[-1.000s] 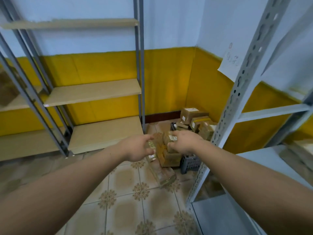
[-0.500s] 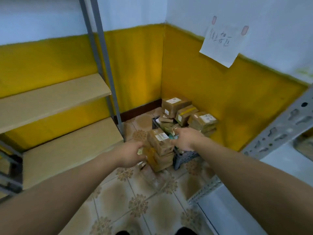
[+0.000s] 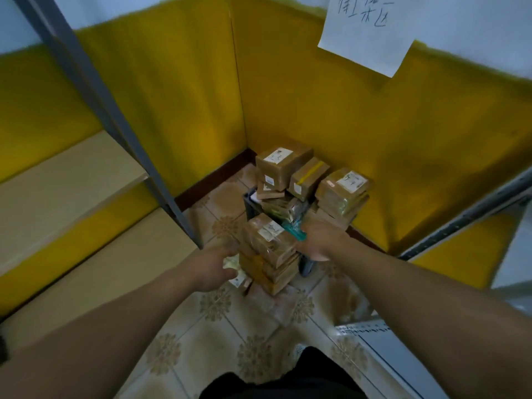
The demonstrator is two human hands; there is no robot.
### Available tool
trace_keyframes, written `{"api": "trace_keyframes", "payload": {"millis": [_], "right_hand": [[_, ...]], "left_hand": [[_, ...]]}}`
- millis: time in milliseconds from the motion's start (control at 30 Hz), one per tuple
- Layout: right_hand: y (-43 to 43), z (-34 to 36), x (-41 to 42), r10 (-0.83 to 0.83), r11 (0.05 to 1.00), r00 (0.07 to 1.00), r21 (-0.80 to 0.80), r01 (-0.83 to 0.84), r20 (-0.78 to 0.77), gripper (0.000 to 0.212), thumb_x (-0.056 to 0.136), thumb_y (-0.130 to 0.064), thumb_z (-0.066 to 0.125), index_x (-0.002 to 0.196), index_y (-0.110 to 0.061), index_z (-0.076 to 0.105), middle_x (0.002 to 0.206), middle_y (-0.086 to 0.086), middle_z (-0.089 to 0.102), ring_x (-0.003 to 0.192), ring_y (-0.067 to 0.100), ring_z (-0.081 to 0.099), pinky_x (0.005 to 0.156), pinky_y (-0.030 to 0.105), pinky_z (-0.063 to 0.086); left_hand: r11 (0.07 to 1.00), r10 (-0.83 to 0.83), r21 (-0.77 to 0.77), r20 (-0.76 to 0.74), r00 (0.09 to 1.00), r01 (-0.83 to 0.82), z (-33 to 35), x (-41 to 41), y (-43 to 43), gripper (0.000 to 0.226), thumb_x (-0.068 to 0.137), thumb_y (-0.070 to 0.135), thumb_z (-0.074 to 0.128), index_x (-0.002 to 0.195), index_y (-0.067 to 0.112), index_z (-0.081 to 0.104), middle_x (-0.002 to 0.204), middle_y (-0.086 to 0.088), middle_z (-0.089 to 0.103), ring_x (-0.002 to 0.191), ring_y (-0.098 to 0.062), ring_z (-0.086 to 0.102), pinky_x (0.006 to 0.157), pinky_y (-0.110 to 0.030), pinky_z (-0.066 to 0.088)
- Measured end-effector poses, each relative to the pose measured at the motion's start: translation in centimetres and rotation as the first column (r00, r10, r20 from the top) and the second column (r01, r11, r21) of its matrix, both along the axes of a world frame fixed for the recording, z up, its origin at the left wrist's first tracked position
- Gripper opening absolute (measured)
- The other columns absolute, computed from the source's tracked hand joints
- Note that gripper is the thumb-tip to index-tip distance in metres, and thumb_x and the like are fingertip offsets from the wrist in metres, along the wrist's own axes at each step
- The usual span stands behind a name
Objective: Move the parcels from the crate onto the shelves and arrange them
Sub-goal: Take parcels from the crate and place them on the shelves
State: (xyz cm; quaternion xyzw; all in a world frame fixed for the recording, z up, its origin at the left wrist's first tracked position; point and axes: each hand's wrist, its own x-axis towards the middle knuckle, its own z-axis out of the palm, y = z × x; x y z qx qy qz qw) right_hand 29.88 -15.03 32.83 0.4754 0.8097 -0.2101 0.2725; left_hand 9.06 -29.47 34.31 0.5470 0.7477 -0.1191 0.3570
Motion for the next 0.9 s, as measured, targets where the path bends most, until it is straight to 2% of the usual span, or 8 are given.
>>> {"api": "trace_keyframes", "payload": {"millis": [133, 267, 367, 500, 633, 733, 833, 900], "right_hand": [[2.1, -2.0, -2.2, -0.017, 1.0, 1.0, -0.018, 0.017, 0.019, 0.026, 0.103, -0.029, 0.047, 0.119, -0.012, 0.057, 0.102, 0.007, 0.065, 0.082, 0.021, 0.06, 0.054, 0.03, 0.039], [3.0, -5.2, -3.7, -0.183, 0.983, 0.983, -0.032, 0.182, -0.026, 0.033, 0.096, -0.045, 0.048, 0.109, -0.018, 0.059, 0.098, 0.006, 0.063, 0.082, 0.022, 0.058, 0.059, 0.031, 0.043], [3.4, -8.4, -4.8, -0.341, 0.939, 0.94, -0.06, 0.339, -0.022, 0.044, 0.093, -0.046, 0.05, 0.128, -0.021, 0.059, 0.111, 0.009, 0.065, 0.086, 0.023, 0.057, 0.067, 0.031, 0.047], [2.4, -12.3, -7.5, -0.529, 0.843, 0.847, -0.144, 0.518, -0.054, 0.04, 0.102, -0.039, 0.043, 0.133, -0.015, 0.053, 0.127, 0.008, 0.061, 0.111, 0.028, 0.059, 0.084, 0.031, 0.049], [0.7, -17.9, -9.8, -0.709, 0.694, 0.703, -0.242, 0.678, -0.062, 0.053, 0.1, -0.047, 0.047, 0.142, -0.016, 0.048, 0.138, 0.014, 0.056, 0.121, 0.031, 0.055, 0.097, 0.035, 0.048], [0.7, -23.0, -10.5, -0.79, 0.601, 0.609, -0.282, 0.748, -0.068, 0.062, 0.096, -0.051, 0.052, 0.147, -0.017, 0.042, 0.137, 0.014, 0.056, 0.12, 0.031, 0.055, 0.088, 0.031, 0.047], [1.9, -28.0, -10.5, -0.836, 0.541, 0.54, -0.302, 0.785, -0.093, 0.065, 0.094, -0.049, 0.055, 0.149, -0.019, 0.037, 0.137, 0.012, 0.055, 0.117, 0.031, 0.057, 0.085, 0.032, 0.048], [3.3, -31.4, -10.5, -0.84, 0.541, 0.524, -0.274, 0.795, -0.138, 0.068, 0.091, -0.049, 0.053, 0.149, -0.022, 0.033, 0.14, 0.012, 0.053, 0.119, 0.031, 0.055, 0.091, 0.037, 0.05]], "left_hand": [[0.999, -0.043, -0.018, 0.013, 0.999, 0.044, -1.9, -3.2, 3.7, 0.057, 0.098, 0.042, 0.05, 0.149, 0.021, 0.034, 0.152, -0.005, 0.038, 0.132, -0.023, 0.043, 0.101, -0.029, 0.037], [0.982, -0.157, -0.103, 0.033, 0.987, 0.16, -4.7, -6.6, 7.4, 0.056, 0.098, 0.039, 0.051, 0.149, 0.021, 0.035, 0.15, -0.009, 0.04, 0.131, -0.027, 0.044, 0.099, -0.033, 0.04], [0.943, -0.287, -0.159, 0.054, 0.956, 0.292, -7.6, -9.1, 10.6, 0.056, 0.097, 0.043, 0.05, 0.147, 0.021, 0.038, 0.145, -0.009, 0.046, 0.125, -0.026, 0.05, 0.097, -0.036, 0.045], [0.932, -0.325, -0.143, 0.086, 0.942, 0.334, -12.1, -12.3, 14.2, 0.057, 0.098, 0.04, 0.053, 0.148, 0.022, 0.035, 0.138, -0.003, 0.054, 0.109, -0.02, 0.062, 0.073, -0.025, 0.044], [0.909, -0.368, -0.179, 0.084, 0.926, 0.377, -16.8, -14.9, 17.1, 0.059, 0.098, 0.041, 0.051, 0.15, 0.021, 0.032, 0.152, -0.005, 0.039, 0.132, -0.024, 0.046, 0.097, -0.031, 0.04], [0.915, -0.351, -0.182, 0.08, 0.933, 0.36, -21.6, -16.2, 19.4, 0.058, 0.098, 0.041, 0.05, 0.148, 0.018, 0.035, 0.132, -0.005, 0.057, 0.104, -0.018, 0.062, 0.083, -0.031, 0.048], [0.943, -0.291, -0.14, 0.092, 0.952, 0.302, -27.1, -16.3, 21.2, 0.055, 0.097, 0.043, 0.05, 0.145, 0.017, 0.039, 0.096, 0.006, 0.06, 0.067, -0.003, 0.046, 0.06, -0.021, 0.039], [0.97, -0.193, -0.131, 0.098, 0.976, 0.205, -30.9, -16.0, 22.3, 0.052, 0.097, 0.041, 0.052, 0.144, 0.021, 0.041, 0.105, 0.004, 0.061, 0.067, -0.001, 0.042, 0.061, -0.021, 0.037]]}}
